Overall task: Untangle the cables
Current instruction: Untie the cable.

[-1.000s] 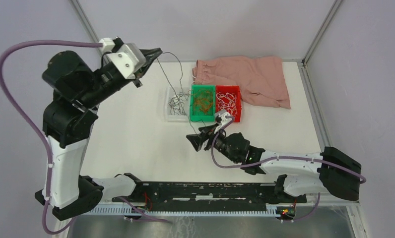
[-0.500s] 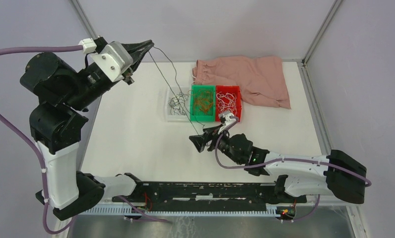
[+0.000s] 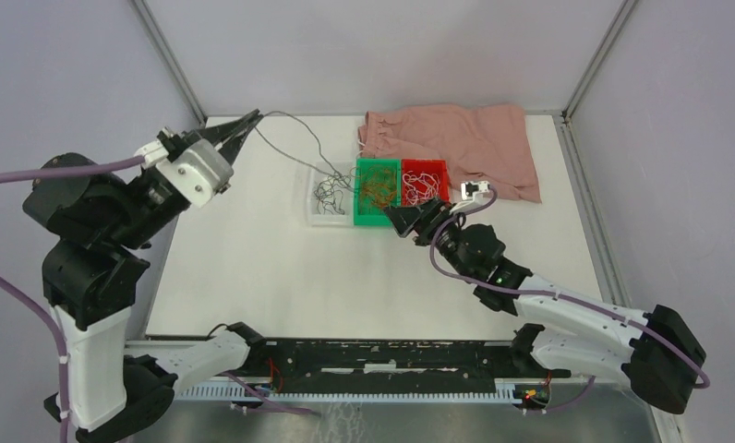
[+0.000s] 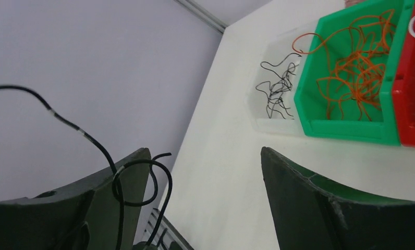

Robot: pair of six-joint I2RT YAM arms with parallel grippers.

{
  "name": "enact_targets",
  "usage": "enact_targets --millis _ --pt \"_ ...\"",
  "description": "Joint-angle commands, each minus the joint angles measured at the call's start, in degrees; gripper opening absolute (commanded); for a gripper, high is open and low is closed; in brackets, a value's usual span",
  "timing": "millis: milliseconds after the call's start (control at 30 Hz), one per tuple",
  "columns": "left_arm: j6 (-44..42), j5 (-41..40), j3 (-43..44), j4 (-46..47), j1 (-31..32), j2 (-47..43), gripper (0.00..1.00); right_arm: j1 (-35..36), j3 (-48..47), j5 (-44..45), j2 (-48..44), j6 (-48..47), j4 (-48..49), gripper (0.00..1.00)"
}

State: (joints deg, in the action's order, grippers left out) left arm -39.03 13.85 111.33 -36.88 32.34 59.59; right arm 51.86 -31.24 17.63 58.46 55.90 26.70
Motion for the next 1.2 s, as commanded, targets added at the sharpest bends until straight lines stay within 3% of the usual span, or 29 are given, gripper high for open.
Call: enact_targets --millis 0,167,300,333,400,567,600,700,833,1167 --pt "1.2 9.5 -5.2 -8.1 -0.2 -3.5 0.03 -0.7 -2.5 -8.0 2.3 2.2 10.1 0.82" --pt "1.1 13.8 -19.7 -7.8 -0.2 -9.5 0.03 -0.8 -5.9 -14.2 3.5 -2.0 12.8 0.66" --pt "-4.2 15.8 -24.3 -18.4 -0.3 -10.1 0.04 -0.7 -6.8 -16.5 -0.4 -11.1 7.3 0.58" --pt "-5.6 16.7 -25.7 -21.3 -0.2 -10.1 0.11 -0.7 -7.7 -17.4 -1.2 -13.1 5.0 0.56" --pt "-6.4 17.8 -28.9 -23.8 -0.2 -10.5 0.5 -0.7 -9.0 -19.7 -2.4 -17.5 2.7 0.52" --pt "-5.3 17.8 -31.3 -22.8 -0.3 -10.6 0.91 -0.2 -17.0 -24.9 -2.4 -31.6 -14.0 0.43" --pt "-4.7 18.8 -30.7 -22.7 -0.3 -9.8 0.93 -0.1 -17.3 -25.0 -2.8 -33.7 -15.2 0.43" --pt "-1.2 22.9 -29.2 -21.1 -0.3 -8.3 0.98 0.1 -18.6 -27.0 -2.7 -38.2 -17.4 0.44" --pt "4.8 26.8 -30.2 -12.1 -0.2 -8.4 0.99 1.8 -20.0 -28.6 -2.5 -44.0 -19.1 0.46" --pt "24.2 34.9 -35.3 -0.1 -0.2 -4.1 0.83 9.4 -24.2 -24.0 0.1 -58.7 -25.3 0.49"
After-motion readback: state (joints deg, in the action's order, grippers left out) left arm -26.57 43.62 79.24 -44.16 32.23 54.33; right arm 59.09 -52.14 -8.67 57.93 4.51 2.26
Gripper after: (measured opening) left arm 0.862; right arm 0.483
